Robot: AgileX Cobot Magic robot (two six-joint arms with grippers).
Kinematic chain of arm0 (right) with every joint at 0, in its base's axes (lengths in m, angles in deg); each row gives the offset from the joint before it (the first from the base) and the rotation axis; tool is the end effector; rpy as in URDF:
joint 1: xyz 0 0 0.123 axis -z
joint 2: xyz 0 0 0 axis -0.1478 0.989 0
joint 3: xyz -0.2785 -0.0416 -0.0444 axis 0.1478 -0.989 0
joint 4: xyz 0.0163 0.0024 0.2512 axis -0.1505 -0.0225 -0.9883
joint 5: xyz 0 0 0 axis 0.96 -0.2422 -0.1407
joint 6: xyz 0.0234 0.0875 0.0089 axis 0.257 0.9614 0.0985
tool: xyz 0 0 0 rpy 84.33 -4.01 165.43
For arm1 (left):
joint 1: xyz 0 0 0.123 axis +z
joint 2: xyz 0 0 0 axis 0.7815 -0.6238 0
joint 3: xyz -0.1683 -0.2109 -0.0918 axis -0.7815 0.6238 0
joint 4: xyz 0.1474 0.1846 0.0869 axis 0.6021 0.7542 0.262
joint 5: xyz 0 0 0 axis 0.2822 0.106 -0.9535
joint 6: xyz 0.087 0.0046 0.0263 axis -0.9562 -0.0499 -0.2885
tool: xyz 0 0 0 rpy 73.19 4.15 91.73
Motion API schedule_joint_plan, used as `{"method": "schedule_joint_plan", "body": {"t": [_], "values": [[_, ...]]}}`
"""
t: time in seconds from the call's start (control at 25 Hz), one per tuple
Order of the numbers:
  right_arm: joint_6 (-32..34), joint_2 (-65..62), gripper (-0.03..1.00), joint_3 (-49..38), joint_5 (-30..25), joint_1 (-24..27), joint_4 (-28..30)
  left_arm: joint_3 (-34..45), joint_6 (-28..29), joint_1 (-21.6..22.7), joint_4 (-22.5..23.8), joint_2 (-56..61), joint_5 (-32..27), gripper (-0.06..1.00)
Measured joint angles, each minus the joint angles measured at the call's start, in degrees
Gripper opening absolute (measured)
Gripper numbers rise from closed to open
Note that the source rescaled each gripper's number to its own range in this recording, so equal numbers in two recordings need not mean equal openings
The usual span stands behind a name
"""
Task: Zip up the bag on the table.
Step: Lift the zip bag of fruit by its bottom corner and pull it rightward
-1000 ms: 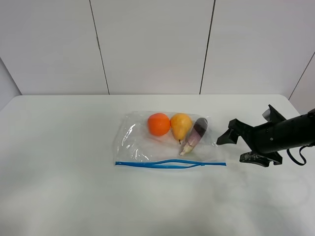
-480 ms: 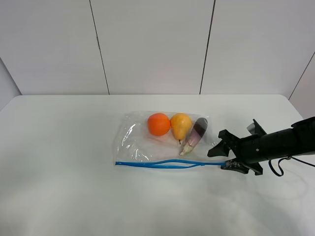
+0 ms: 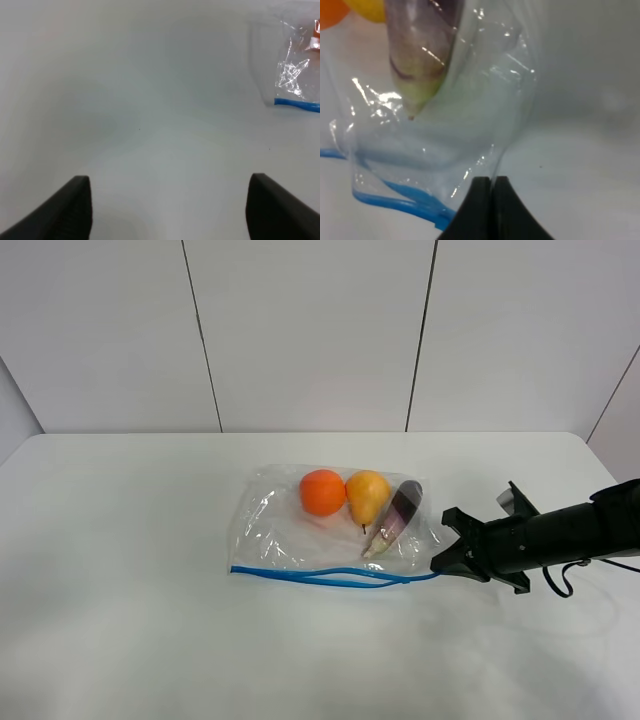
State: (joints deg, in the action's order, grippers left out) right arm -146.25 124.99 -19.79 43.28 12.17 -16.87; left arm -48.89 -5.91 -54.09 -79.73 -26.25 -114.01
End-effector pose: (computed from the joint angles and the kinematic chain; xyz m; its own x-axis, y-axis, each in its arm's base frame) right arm 0.2867 0.0371 0.0976 -0.9214 0.3655 -0.1319 0.1912 0.7219 0.6650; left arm -0.0189 0.0029 0.2860 -0.4959 -0.0313 -0.8678 0.0005 0.9993 -0.0363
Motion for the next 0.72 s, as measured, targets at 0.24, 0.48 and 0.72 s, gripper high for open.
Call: {"method": "schedule_joint_plan", "body": {"t": [0.24, 0.48, 0.72], "values": [[-0.92, 0.0, 0.0, 0.0, -2.36, 0.0, -0.1, 0.0, 0.0, 0.0, 0.0, 0.0, 0.0, 1.0], [-2.85, -0.83, 0.0, 0.0, -6.06, 0.0, -1.73, 0.0, 0.0, 0.0, 0.0, 0.0, 0.04, 1.0], [-4.89, -4.3, 0.0, -0.05, -9.47, 0.0, -4.33, 0.0, 0.0, 0.0, 0.0, 0.0, 0.04, 1.0]]}}
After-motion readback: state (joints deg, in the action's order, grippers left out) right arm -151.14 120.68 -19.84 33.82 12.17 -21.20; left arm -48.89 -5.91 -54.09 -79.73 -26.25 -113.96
